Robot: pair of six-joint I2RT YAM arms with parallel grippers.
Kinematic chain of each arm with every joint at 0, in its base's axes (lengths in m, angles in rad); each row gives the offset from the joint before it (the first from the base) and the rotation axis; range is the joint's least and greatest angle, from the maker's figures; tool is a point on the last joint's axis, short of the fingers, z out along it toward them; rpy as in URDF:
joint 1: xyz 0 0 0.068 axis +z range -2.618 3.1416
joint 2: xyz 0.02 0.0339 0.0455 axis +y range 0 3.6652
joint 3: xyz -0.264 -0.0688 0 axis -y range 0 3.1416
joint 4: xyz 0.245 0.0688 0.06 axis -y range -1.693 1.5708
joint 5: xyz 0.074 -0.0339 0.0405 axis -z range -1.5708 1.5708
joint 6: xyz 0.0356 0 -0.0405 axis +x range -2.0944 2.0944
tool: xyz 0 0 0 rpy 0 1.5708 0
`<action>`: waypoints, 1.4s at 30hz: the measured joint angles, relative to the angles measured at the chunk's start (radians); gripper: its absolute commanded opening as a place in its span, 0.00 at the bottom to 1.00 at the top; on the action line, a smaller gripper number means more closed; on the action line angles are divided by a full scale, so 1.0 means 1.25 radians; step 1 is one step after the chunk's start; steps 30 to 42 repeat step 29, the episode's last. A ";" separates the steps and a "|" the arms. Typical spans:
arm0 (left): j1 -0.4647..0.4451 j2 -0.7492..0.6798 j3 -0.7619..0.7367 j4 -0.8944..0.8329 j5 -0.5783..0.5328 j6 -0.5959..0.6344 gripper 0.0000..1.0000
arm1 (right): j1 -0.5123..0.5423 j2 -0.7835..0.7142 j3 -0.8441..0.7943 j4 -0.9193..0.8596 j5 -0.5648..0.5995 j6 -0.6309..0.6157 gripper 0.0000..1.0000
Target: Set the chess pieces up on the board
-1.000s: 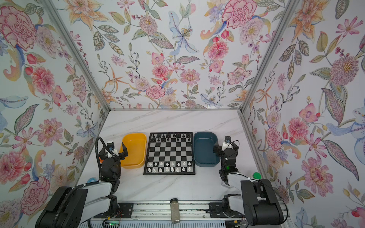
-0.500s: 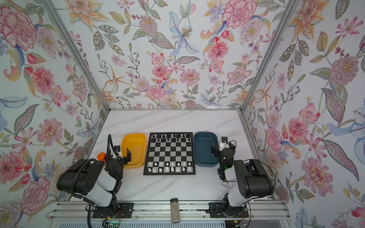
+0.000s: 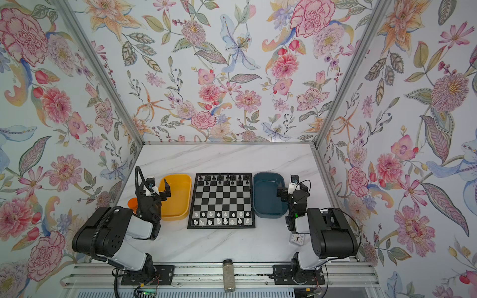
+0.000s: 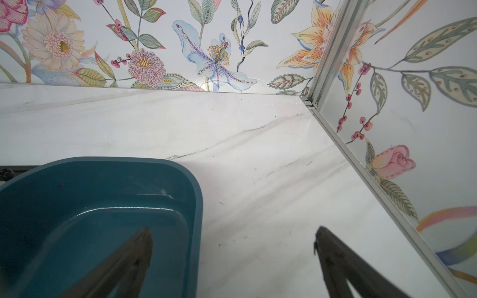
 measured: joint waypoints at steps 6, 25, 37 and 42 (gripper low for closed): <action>0.000 0.000 0.000 -0.016 -0.001 -0.002 0.99 | -0.010 0.000 0.001 -0.012 -0.012 0.009 0.99; 0.000 0.000 0.000 -0.023 -0.002 -0.002 0.99 | -0.010 0.000 0.001 -0.012 -0.013 0.009 0.99; 0.000 0.000 0.000 -0.023 -0.002 -0.002 0.99 | -0.010 0.000 0.001 -0.012 -0.015 0.009 0.99; 0.000 0.000 0.000 -0.023 -0.002 -0.002 0.99 | -0.010 0.000 0.001 -0.012 -0.015 0.009 0.99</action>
